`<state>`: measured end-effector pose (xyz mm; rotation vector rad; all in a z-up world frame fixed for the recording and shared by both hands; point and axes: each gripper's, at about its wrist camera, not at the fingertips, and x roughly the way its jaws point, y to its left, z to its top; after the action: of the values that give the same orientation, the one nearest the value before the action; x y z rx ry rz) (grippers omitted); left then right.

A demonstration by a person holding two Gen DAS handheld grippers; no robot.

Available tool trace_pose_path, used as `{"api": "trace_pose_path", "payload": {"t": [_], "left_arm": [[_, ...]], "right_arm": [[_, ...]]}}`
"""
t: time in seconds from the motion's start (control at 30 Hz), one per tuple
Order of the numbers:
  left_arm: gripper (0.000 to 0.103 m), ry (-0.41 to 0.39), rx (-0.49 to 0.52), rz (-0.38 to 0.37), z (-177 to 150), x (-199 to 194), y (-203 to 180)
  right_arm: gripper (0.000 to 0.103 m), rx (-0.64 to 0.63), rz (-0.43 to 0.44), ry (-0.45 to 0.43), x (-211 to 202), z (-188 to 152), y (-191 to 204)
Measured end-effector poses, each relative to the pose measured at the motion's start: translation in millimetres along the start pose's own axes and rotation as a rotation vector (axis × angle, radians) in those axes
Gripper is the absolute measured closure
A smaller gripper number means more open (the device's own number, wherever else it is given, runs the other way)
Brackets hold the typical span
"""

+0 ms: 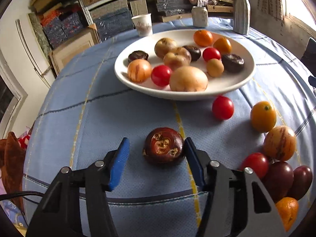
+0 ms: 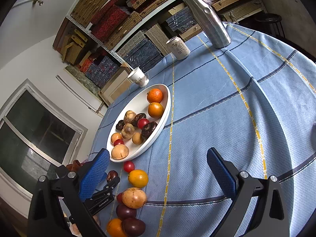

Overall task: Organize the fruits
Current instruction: 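Move the left tool to a dark brown plum on the cloth, then close the left tool on the plum while the right tool grasps an orange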

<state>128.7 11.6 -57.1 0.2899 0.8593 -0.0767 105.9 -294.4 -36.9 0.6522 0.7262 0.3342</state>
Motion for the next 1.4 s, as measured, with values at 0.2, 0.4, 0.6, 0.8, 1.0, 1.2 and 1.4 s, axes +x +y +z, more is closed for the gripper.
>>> {"api": "trace_pose_path", "payload": {"t": [0.2,0.4,0.6,0.8,1.0,1.2,1.4], "left_arm": [[0.061,0.003,-0.016,-0.054,1.1,3.1,0.4],[0.061,0.007,-0.078,-0.035,1.2,1.2,17.1],[0.061,0.000,-0.144,-0.008,1.9,-3.4,36.1],[0.061,-0.005,-0.126,-0.009,1.6,-6.9,31.1],[0.061,-0.011,-0.129,-0.023,1.4,-10.5,30.9],[0.061,-0.001,-0.126,-0.026,0.9,-8.4,28.8],[0.061,0.011,-0.120,-0.034,0.3,-5.3,26.7]], "right_arm": [[0.004,-0.021,-0.004,0.012,2.6,-1.5,3.7],[0.004,-0.059,-0.012,0.024,7.6,-4.7,8.8],[0.004,-0.122,0.025,0.140,28.9,-18.7,22.0],[0.015,-0.147,0.044,0.279,57.6,-26.0,40.1],[0.033,-0.312,-0.060,0.335,78.6,-35.0,77.1],[0.056,-0.421,-0.166,0.380,103.8,-48.6,89.8],[0.064,-0.372,-0.132,0.374,107.3,-49.2,76.7]]}}
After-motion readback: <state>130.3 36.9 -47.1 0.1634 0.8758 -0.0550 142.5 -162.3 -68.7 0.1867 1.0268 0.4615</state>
